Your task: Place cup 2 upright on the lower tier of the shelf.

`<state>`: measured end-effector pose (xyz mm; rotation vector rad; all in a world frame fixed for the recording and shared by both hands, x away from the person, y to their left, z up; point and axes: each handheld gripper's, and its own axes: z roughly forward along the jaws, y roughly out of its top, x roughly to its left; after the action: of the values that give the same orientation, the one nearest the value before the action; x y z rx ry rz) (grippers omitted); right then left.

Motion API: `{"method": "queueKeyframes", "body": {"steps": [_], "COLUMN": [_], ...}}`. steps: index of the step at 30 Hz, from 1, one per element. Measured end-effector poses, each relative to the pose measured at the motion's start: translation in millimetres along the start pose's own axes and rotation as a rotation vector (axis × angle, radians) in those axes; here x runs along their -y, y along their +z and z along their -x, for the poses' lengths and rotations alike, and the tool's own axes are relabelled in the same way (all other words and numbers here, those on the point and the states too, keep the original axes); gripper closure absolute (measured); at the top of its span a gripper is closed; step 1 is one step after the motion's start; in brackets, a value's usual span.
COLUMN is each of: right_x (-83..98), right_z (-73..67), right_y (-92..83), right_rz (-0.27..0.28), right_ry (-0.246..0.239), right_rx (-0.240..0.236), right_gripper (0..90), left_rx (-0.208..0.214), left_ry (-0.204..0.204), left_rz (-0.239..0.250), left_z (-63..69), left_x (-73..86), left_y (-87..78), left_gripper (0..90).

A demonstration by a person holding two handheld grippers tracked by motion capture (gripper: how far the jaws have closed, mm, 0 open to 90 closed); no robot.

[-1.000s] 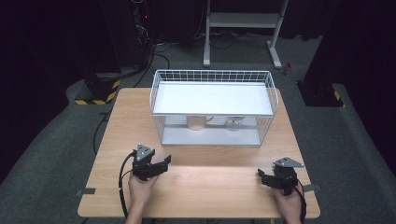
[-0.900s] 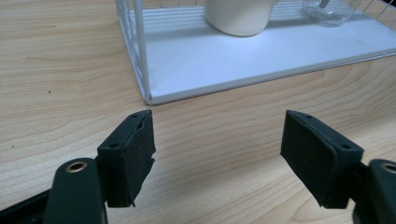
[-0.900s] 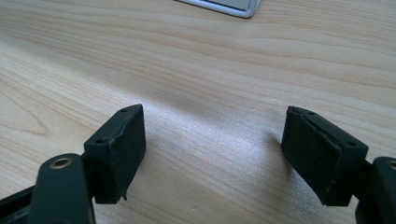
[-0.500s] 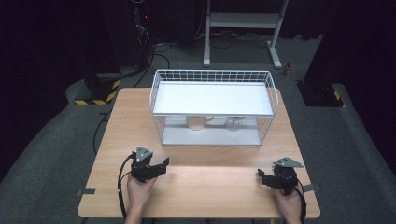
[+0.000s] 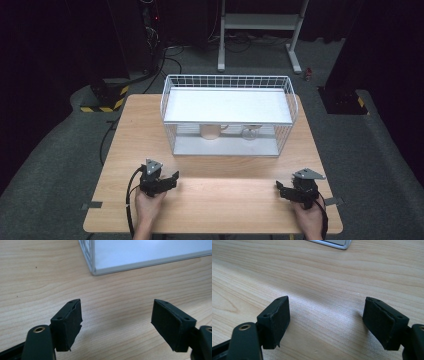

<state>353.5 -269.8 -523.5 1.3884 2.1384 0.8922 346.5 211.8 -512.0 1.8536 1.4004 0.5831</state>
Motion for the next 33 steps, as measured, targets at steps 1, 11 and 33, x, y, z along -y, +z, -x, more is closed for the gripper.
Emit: {"method": "queueKeyframes", "body": {"steps": [1,11,33], "right_x": [0.0,0.0,0.0], "right_z": [0.0,0.0,0.0], "right_y": [0.0,0.0,0.0], "right_rz": [0.000,0.000,0.000], "right_ry": [0.000,0.000,0.000], "right_rx": [0.000,0.000,0.000], "right_gripper": [21.9,21.9,21.9], "left_rx": [-0.001,-0.028,-0.073], "left_ry": [0.000,-0.010,0.028], "left_rz": [0.000,-0.014,-0.041], "left_z": [-0.4,-3.6,1.6], "left_x": [0.6,7.7,10.1], "left_y": [0.5,4.8,13.3], "left_gripper": [24.8,24.8,25.5]}}
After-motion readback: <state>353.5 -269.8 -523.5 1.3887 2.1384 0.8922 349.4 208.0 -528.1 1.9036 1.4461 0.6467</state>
